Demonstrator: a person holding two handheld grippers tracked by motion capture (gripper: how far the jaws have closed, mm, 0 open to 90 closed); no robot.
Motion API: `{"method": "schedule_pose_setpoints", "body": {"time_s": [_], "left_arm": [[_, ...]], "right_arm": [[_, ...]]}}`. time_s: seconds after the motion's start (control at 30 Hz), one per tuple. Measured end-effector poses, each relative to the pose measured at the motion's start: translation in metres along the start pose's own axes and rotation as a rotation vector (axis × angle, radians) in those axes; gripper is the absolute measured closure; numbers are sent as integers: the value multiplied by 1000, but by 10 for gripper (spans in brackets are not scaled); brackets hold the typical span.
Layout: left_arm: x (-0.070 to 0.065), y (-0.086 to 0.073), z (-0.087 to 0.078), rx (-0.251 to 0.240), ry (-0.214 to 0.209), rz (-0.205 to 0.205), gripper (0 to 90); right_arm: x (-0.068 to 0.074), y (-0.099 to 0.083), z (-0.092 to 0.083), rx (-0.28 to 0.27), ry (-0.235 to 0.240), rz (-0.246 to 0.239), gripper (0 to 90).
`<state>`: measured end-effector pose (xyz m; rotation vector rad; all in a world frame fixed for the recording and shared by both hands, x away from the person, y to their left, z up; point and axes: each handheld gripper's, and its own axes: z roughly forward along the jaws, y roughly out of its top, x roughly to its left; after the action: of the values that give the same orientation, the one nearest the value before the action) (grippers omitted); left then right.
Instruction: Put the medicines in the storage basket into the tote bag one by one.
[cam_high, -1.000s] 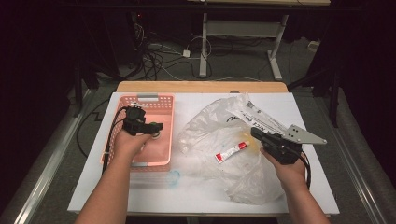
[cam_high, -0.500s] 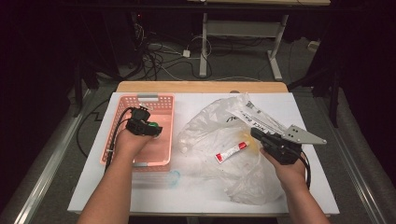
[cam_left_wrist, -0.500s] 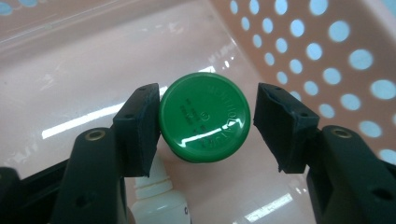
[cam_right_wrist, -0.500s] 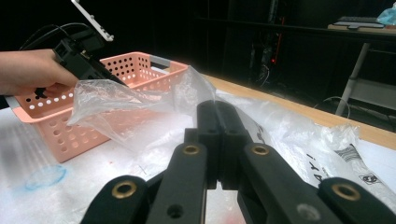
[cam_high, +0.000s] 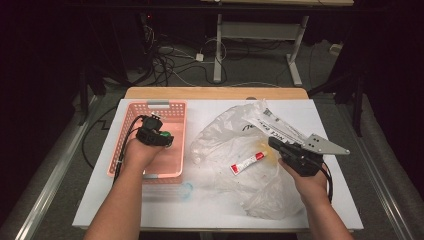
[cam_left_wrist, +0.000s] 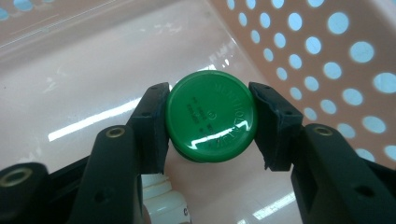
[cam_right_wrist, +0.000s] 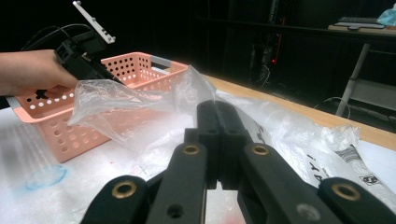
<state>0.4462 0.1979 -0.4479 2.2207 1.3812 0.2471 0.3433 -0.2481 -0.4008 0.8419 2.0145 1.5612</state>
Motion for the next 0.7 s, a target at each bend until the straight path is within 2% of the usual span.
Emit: {"method": "schedule_pose_setpoints", "body": {"time_s": [0.27, 0.53, 0.7], "left_arm": [[-2, 0, -3, -19, 4, -1, 499], [-1, -1, -18, -88, -1, -18, 499], [-5, -2, -25, -120, -19, -19, 499]], "right_arm": [[0, 0, 0, 0, 2, -1, 900], [1, 1, 0, -2, 2, -1, 900], [1, 0, 0, 0, 2, -2, 900]]}}
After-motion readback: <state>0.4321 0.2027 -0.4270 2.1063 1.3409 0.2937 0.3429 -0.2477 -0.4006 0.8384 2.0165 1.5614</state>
